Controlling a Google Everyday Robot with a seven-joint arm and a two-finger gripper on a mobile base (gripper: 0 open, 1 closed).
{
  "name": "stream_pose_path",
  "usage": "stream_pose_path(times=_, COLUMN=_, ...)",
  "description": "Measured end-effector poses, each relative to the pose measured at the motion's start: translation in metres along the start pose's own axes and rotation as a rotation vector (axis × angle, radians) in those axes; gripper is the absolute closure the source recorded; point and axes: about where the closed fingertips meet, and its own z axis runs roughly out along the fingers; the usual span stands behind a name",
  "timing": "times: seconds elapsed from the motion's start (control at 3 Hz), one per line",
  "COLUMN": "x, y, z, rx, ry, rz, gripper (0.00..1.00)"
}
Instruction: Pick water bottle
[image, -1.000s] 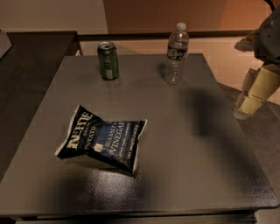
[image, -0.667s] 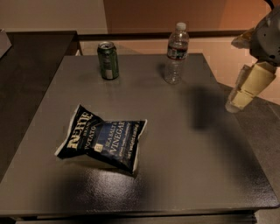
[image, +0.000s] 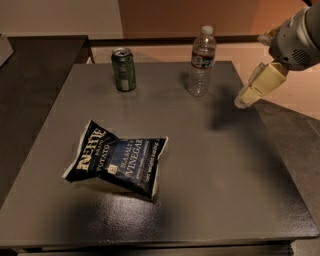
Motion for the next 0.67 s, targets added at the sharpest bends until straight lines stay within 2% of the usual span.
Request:
stream_pose_path(times=0.33, x=-0.006, y=-0.026, z=0.023, rx=0.016, ry=-0.065, rz=0.072, gripper=0.00)
stream_pose_path(times=0.67, x=-0.013, y=-0.056, z=0.055, rx=-0.002, ry=-0.139, rz=0.159, gripper=0.00)
